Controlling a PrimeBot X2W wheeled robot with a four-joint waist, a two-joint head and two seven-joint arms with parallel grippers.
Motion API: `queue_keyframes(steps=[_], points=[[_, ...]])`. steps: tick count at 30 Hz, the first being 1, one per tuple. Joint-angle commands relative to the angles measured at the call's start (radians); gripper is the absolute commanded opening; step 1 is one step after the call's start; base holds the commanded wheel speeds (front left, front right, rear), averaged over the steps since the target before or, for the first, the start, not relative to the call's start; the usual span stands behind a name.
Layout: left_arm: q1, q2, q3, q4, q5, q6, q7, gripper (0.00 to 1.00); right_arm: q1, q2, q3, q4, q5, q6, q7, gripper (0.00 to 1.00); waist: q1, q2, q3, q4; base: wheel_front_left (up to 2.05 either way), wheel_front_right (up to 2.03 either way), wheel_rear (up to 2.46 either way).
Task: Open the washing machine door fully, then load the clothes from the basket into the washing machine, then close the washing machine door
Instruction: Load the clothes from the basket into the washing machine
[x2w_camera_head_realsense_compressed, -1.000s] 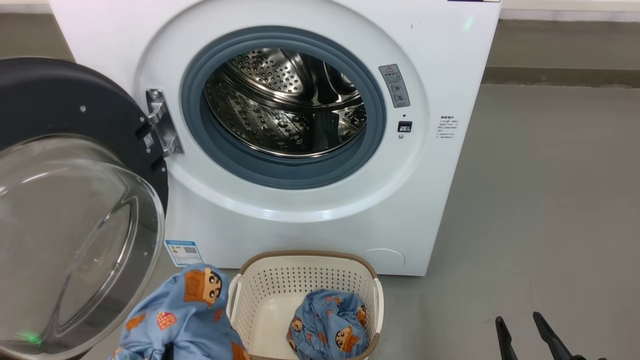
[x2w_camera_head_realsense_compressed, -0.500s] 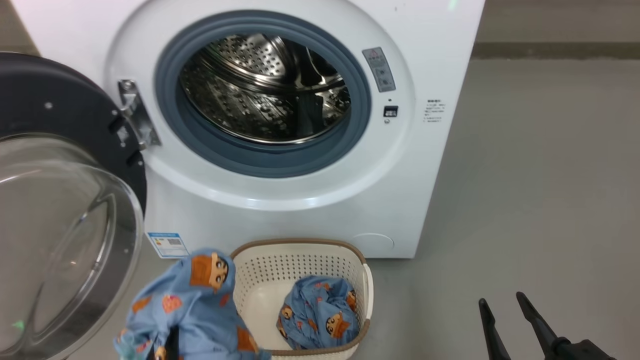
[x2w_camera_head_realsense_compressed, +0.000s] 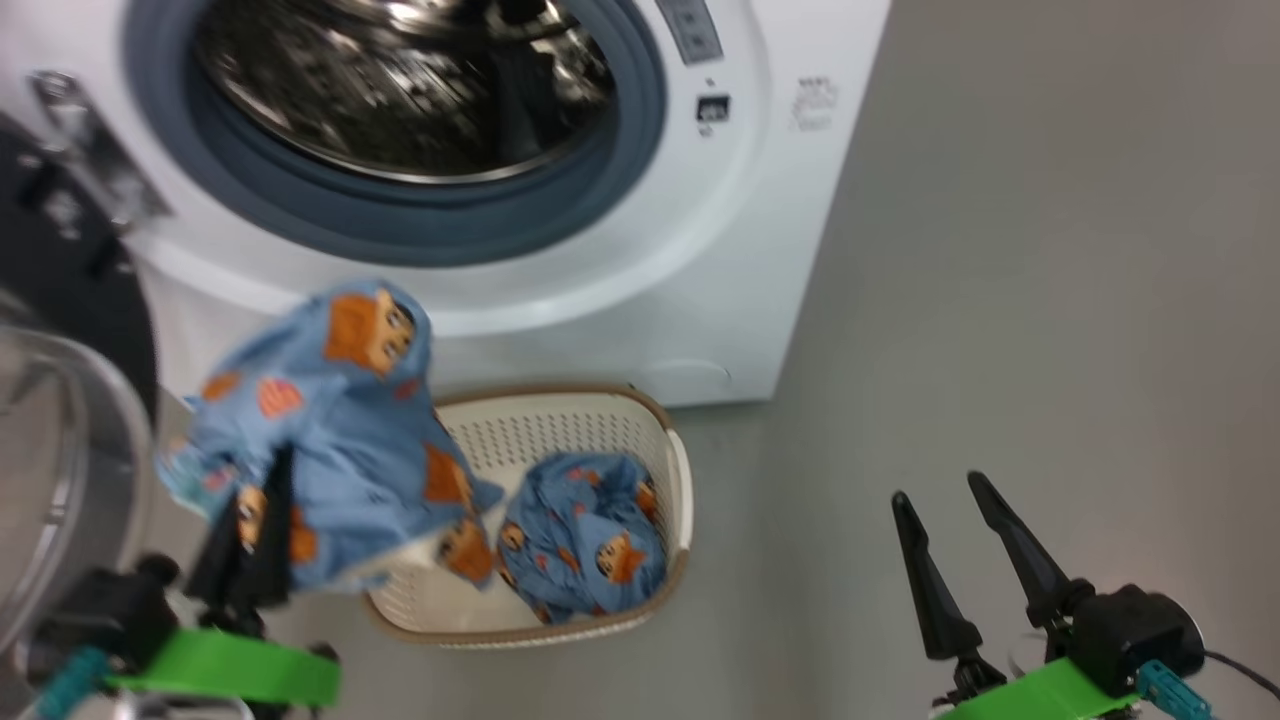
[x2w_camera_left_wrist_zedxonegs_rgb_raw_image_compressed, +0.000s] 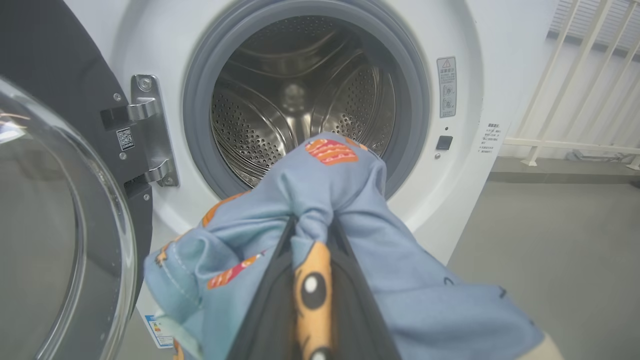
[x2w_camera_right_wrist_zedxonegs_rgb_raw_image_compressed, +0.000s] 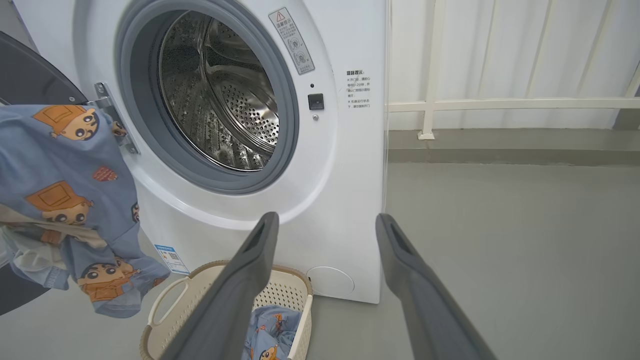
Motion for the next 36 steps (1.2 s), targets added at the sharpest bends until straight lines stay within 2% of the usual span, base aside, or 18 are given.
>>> queue_keyframes(steps=[1,10,17,26,30,36], points=[[-0.064,0.043,0.036,-0.014,-0.011,-0.002,-0.01,0.0,-0.039,-0.01,0.036,-0.03,0.015,0.006,-0.005,1.0,0.0,0.0,0.121,-0.098,0.0,0.0,0.0],[-0.3,0.187,0.063,0.033,-0.048,-0.003,-0.01,0.0,-0.108,-0.01,0.098,-0.069,0.092,0.006,-0.005,1.0,0.0,0.0,0.31,-0.221,0.0,0.0,0.0],[-0.545,0.31,0.074,0.16,-0.055,-0.003,0.01,0.0,-0.117,-0.01,0.149,-0.089,0.16,0.006,-0.005,1.0,0.0,0.0,0.417,-0.304,0.0,0.0,0.0],[-0.82,0.383,0.072,0.338,-0.036,-0.001,0.061,0.0,-0.077,-0.01,0.196,-0.102,0.249,0.006,-0.005,1.0,0.0,0.0,0.487,-0.389,0.0,0.0,0.0],[-0.906,0.4,0.066,0.402,-0.027,0.0,0.069,0.0,-0.058,-0.01,0.209,-0.106,0.259,0.006,-0.005,1.0,0.0,0.0,0.504,-0.417,0.0,0.0,0.0],[-1.065,0.46,0.048,0.497,-0.014,-0.001,0.067,0.0,-0.03,-0.01,0.226,-0.121,0.267,0.006,-0.005,1.0,0.0,0.0,0.557,-0.464,0.0,0.0,0.0]])
